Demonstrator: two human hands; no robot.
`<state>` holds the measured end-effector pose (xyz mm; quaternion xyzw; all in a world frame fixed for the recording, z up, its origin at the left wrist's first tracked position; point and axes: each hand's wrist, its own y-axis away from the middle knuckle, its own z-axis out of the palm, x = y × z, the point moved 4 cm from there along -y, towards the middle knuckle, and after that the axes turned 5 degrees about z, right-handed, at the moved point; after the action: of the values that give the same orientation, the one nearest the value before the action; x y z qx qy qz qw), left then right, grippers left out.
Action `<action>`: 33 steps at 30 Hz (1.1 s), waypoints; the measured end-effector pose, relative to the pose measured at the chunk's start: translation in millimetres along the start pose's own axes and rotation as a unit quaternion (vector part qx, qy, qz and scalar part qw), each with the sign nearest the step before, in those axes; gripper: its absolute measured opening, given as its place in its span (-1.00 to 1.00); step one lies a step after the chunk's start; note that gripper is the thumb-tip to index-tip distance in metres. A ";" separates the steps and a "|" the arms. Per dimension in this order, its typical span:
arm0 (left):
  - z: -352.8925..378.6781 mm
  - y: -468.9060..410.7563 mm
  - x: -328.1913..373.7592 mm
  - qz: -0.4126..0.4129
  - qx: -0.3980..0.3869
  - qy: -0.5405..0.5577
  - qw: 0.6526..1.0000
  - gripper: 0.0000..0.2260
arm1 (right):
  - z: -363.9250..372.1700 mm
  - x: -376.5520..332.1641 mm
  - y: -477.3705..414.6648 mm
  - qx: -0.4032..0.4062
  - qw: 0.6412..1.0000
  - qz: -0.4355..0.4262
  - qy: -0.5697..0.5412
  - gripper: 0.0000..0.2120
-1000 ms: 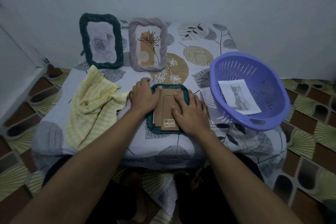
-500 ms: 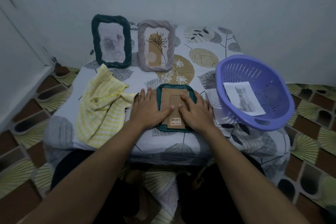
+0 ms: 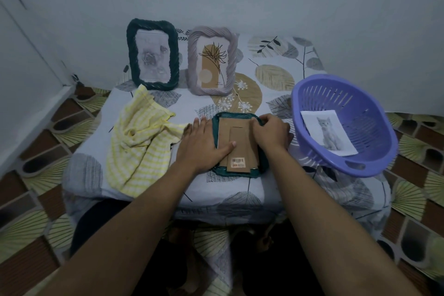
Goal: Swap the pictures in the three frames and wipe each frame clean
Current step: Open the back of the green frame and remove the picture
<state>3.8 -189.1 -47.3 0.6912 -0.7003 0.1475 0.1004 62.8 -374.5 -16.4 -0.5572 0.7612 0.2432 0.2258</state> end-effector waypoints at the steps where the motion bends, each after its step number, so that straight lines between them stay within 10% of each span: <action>1: 0.1 -0.1 0.1 0.001 0.001 -0.002 1.000 -0.11 | 0.0 -1.2 -1.9 0.006 1.000 0.009 0.000 -0.65; 25: 2.7 -1.2 -1.4 -0.004 0.001 -0.002 1.000 -0.09 | -2.0 -2.5 -6.6 0.072 0.997 -0.010 0.003 -0.86; 33: 3.4 -1.5 0.8 -0.009 -0.010 0.000 1.000 -0.10 | -2.1 7.3 3.1 -0.038 0.995 -0.062 -0.062 -0.67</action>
<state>5.5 -191.0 -50.0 0.6964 -0.6956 0.1394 0.1083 57.6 -380.4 -19.0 -0.5951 0.7000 0.2915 0.2661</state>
